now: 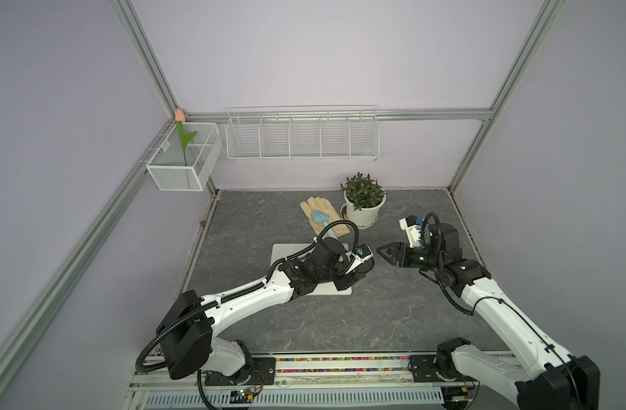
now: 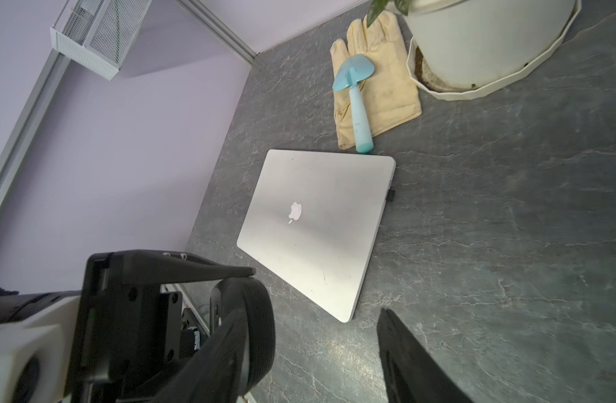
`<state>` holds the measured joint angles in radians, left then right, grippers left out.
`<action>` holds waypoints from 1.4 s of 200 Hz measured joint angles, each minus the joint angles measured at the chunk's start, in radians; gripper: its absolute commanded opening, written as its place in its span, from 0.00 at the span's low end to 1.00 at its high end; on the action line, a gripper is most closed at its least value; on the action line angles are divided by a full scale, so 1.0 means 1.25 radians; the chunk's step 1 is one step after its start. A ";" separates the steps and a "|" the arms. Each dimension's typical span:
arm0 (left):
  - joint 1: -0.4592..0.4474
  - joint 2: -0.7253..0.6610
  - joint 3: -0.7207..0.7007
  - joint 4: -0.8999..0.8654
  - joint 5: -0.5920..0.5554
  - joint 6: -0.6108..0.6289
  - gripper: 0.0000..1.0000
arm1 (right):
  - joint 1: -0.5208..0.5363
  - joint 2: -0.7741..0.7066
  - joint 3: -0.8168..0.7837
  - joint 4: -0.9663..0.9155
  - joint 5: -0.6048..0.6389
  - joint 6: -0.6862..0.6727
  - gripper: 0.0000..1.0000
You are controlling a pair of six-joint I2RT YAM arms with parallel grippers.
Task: Insert the wireless mouse receiver into the laptop
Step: Close the lid on the mouse.
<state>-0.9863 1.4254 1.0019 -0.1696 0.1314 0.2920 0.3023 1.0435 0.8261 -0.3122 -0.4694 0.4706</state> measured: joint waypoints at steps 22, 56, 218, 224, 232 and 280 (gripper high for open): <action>0.000 0.002 0.000 0.003 0.000 -0.007 0.34 | 0.000 -0.005 0.012 -0.004 0.020 -0.007 0.59; 0.000 0.005 0.000 0.009 0.000 -0.019 0.34 | 0.049 -0.002 0.011 -0.018 0.050 -0.019 0.57; 0.000 0.020 0.000 0.032 0.012 -0.039 0.34 | -0.005 -0.027 -0.083 0.125 -0.082 0.113 0.70; 0.000 0.020 0.000 0.033 0.014 -0.039 0.34 | -0.005 -0.014 -0.085 0.137 -0.102 0.121 0.70; 0.000 0.023 0.000 0.035 0.016 -0.039 0.34 | -0.005 0.004 -0.087 0.152 -0.125 0.130 0.70; 0.000 0.048 0.008 0.039 0.021 -0.039 0.34 | 0.004 0.071 -0.094 0.213 -0.219 0.158 0.68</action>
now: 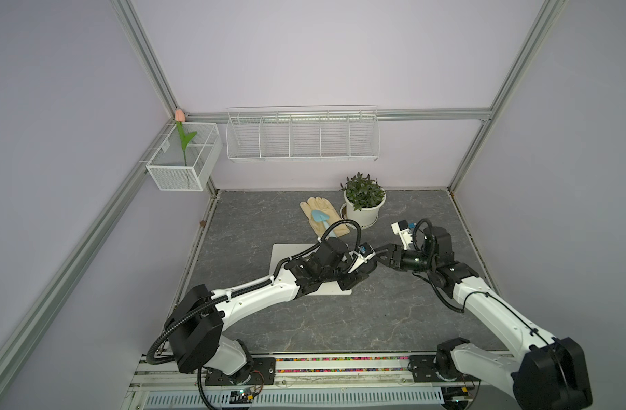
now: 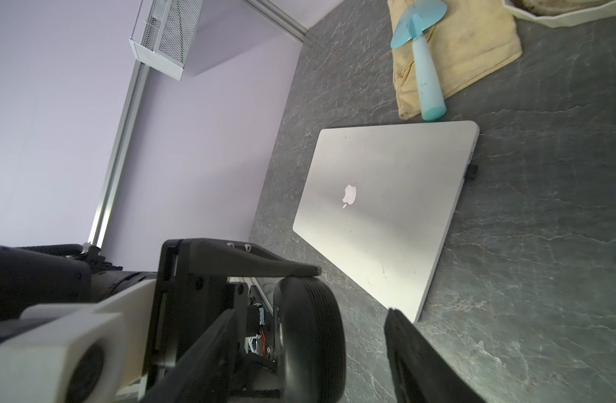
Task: Insert the wireless mouse receiver into the laptop
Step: Close the lid on the mouse.
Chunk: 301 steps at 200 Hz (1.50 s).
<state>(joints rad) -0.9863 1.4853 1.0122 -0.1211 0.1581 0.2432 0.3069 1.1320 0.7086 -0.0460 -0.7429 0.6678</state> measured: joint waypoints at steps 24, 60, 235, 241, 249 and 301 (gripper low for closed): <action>0.000 0.006 0.013 0.004 0.000 0.000 0.34 | 0.020 0.026 0.000 0.018 -0.021 0.005 0.65; 0.000 0.006 0.024 0.014 0.000 0.000 0.34 | 0.039 0.044 -0.001 0.023 -0.031 0.004 0.58; 0.000 0.006 0.023 0.009 -0.005 -0.009 0.99 | 0.039 0.015 0.007 0.000 0.016 -0.044 0.25; 0.000 0.006 0.023 0.010 -0.009 -0.013 0.99 | 0.039 0.015 0.012 -0.011 0.020 -0.056 0.25; 0.002 0.003 0.023 0.010 -0.016 -0.019 0.98 | 0.038 0.017 0.020 -0.035 0.027 -0.075 0.25; 0.105 -0.098 -0.008 -0.009 0.043 -0.107 0.98 | 0.043 0.049 0.136 -0.197 0.168 -0.295 0.22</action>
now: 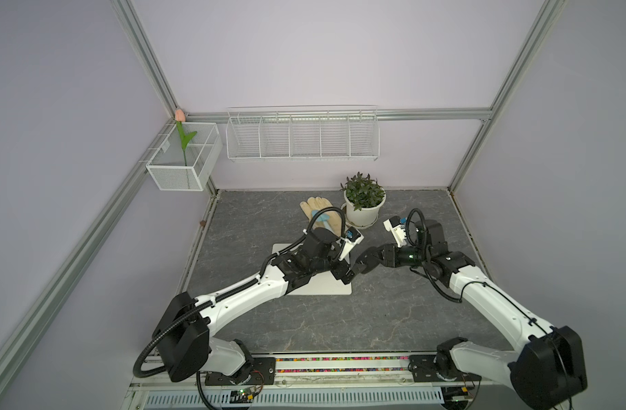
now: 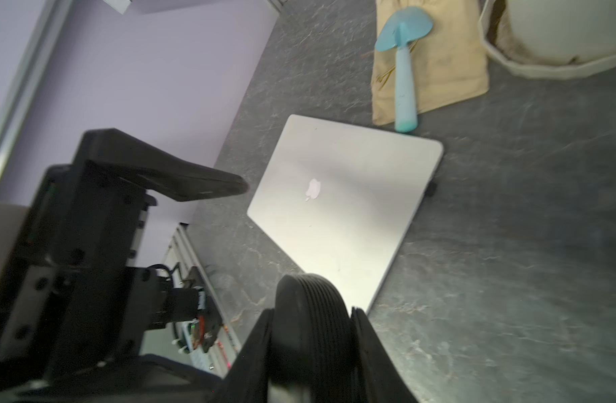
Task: Insert the wireless mouse receiver into the laptop
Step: Close the lid on the mouse, then place the mouse at the center of the board.
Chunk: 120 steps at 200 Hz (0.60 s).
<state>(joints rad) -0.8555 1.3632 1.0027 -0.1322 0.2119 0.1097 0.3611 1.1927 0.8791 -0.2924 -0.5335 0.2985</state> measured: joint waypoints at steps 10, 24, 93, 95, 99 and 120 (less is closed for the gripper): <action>0.047 -0.037 -0.015 0.002 0.042 -0.041 0.99 | 0.014 -0.001 0.013 -0.004 0.058 -0.067 0.22; 0.115 -0.085 -0.042 0.023 0.103 -0.110 0.99 | 0.045 -0.001 0.013 0.004 0.149 -0.168 0.24; 0.239 -0.205 -0.172 0.110 0.246 -0.338 0.99 | 0.178 -0.003 -0.266 0.277 0.444 -0.835 0.30; 0.239 -0.208 -0.176 0.111 0.246 -0.341 0.99 | 0.178 -0.002 -0.271 0.283 0.449 -0.856 0.30; 0.239 -0.212 -0.184 0.114 0.248 -0.346 0.99 | 0.179 0.000 -0.279 0.292 0.454 -0.887 0.31; 0.239 -0.232 -0.218 0.126 0.246 -0.365 0.99 | 0.179 0.011 -0.302 0.324 0.474 -1.025 0.33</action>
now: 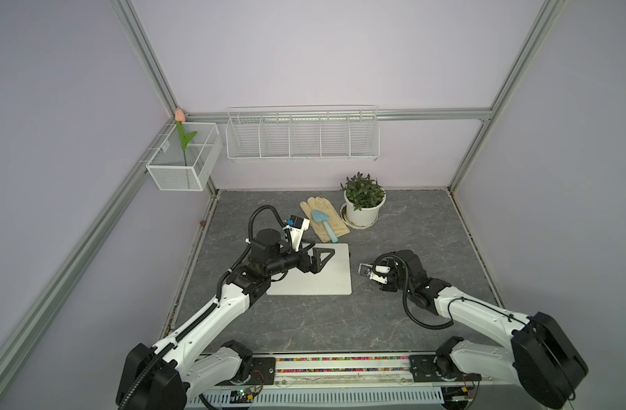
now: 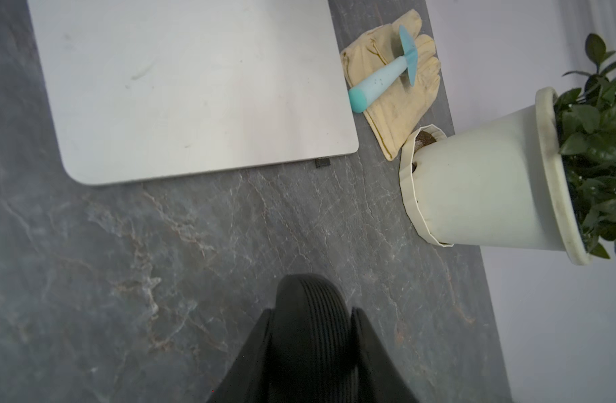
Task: Insert the wireless mouse receiver into the laptop
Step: Place the mouse at the center of the board.
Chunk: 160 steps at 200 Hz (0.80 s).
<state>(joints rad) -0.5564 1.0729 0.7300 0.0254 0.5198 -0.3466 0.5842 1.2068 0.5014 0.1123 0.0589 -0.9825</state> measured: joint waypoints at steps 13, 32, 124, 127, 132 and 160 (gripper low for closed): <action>0.000 -0.012 -0.015 0.000 -0.005 -0.005 0.98 | 0.001 0.003 -0.004 0.007 0.000 -0.053 0.35; 0.000 -0.027 -0.025 -0.001 -0.020 -0.010 0.99 | 0.006 0.007 -0.009 0.011 -0.003 -0.101 0.38; 0.000 -0.040 -0.025 -0.007 -0.061 -0.009 0.99 | 0.046 0.023 -0.030 -0.053 -0.009 -0.136 0.60; 0.000 -0.040 -0.025 -0.007 -0.063 -0.009 0.99 | 0.047 0.021 -0.030 -0.060 -0.011 -0.139 0.61; 0.000 -0.040 -0.025 -0.008 -0.063 -0.009 0.99 | 0.048 0.017 -0.030 -0.076 -0.013 -0.136 0.62; 0.000 -0.040 -0.025 -0.014 -0.069 -0.007 0.99 | 0.051 -0.012 -0.028 -0.162 -0.034 -0.137 0.70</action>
<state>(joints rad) -0.5564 1.0229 0.6991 0.0082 0.4335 -0.3557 0.6483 1.1915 0.4667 -0.0902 0.0166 -1.1534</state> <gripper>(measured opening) 0.986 0.676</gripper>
